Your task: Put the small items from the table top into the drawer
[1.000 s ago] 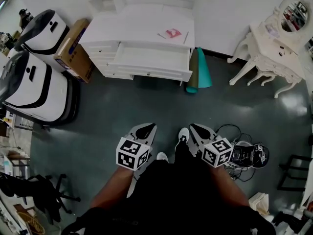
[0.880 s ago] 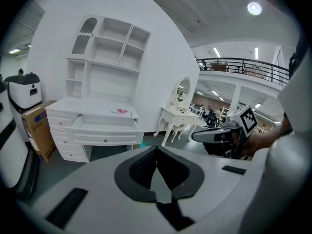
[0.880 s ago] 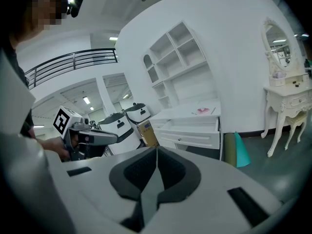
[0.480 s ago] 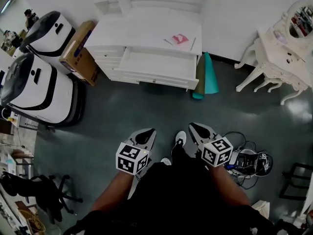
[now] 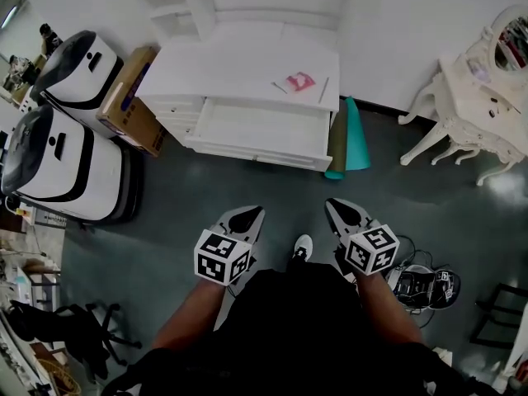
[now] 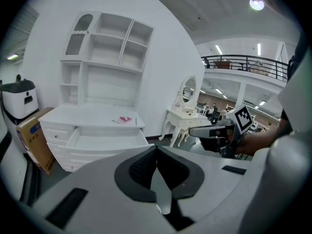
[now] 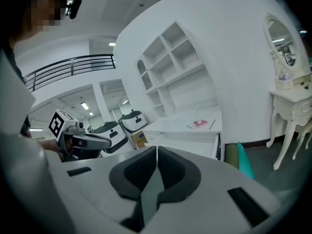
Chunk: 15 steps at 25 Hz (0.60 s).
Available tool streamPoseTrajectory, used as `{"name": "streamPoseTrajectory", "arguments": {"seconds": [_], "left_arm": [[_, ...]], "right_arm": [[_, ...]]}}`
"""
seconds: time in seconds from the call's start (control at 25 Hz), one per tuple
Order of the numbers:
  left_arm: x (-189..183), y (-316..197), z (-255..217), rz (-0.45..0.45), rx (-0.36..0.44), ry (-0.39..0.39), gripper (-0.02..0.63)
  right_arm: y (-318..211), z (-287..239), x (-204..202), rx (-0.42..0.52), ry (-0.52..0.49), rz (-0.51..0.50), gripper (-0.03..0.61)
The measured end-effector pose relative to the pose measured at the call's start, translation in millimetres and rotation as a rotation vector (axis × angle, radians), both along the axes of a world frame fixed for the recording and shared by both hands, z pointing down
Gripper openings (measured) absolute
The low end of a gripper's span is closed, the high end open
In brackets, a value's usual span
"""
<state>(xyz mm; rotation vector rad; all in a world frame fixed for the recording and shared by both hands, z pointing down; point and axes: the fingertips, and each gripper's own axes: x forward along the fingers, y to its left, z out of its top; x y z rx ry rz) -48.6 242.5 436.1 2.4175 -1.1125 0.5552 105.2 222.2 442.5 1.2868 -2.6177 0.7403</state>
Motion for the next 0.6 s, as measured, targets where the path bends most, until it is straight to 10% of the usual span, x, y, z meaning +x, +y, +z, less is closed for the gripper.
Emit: {"name": "streamPoseTrajectory", "arguments": {"seconds": [0.6], "left_arm": [[33.6, -103.9, -6.2, -0.079, 0.015, -0.039, 0.011]], "right_arm": [[-100.8, 10.9, 38.4, -0.014, -0.036, -0.060, 0.029]]}}
